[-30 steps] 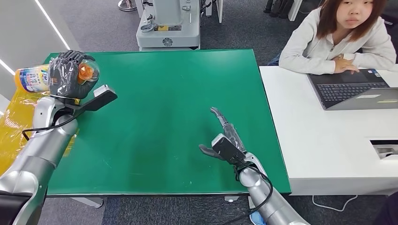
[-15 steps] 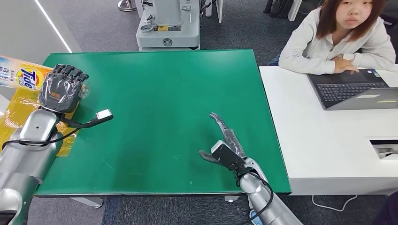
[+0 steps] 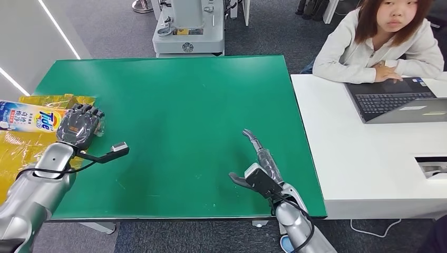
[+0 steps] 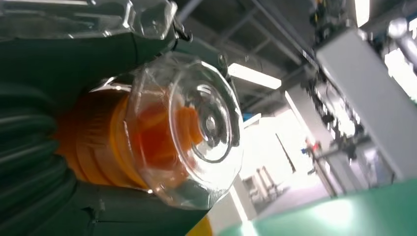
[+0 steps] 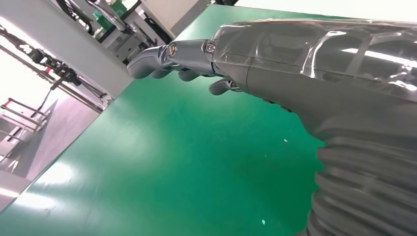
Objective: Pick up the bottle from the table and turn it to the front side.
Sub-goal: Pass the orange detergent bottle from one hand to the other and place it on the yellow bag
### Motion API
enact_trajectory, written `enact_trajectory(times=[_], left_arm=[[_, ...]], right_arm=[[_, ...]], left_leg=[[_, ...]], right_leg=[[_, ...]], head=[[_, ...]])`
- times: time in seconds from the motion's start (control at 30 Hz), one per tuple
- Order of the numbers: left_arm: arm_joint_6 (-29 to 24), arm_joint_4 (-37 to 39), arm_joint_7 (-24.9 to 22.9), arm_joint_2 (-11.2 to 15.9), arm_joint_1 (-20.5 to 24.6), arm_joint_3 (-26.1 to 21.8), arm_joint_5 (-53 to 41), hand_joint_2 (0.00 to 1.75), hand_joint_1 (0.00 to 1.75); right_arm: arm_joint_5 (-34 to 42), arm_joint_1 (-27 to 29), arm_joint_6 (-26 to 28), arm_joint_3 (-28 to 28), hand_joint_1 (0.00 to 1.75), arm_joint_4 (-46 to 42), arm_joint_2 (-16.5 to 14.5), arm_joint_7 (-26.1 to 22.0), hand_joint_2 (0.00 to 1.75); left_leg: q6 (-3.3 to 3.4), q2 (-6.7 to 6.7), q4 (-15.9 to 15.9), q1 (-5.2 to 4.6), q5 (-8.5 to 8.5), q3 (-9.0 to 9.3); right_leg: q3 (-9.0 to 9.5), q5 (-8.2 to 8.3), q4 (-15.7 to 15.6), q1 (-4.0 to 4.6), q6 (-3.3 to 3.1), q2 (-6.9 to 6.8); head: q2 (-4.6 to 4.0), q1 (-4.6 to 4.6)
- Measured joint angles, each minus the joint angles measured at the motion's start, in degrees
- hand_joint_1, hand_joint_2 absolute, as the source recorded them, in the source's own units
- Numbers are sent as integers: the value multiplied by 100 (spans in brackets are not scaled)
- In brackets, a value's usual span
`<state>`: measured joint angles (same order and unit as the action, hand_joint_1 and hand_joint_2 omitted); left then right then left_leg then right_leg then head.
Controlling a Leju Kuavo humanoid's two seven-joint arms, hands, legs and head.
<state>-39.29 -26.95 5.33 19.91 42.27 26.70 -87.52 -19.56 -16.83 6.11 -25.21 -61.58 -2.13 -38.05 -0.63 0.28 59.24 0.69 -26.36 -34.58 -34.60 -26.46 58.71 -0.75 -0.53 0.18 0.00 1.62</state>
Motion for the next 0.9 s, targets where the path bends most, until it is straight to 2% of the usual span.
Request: enact_trajectory(times=[0.37,0.9], left_arm=[[597,585,268,-136,17,-168,184,175,175],[1421,849,332,-165,30,-986,873,175,175]], right_arm=[[59,117,-13,52,0,-132,69,8,175],[79,488,71,250,0,-460,195,82,175]], left_leg=[[0,-1,0,0,0,0],[0,-1,0,0,0,-1]], right_leg=[[0,0,0,0,0,-1],[0,0,0,0,0,-1]], head=[[0,0],[0,-1]])
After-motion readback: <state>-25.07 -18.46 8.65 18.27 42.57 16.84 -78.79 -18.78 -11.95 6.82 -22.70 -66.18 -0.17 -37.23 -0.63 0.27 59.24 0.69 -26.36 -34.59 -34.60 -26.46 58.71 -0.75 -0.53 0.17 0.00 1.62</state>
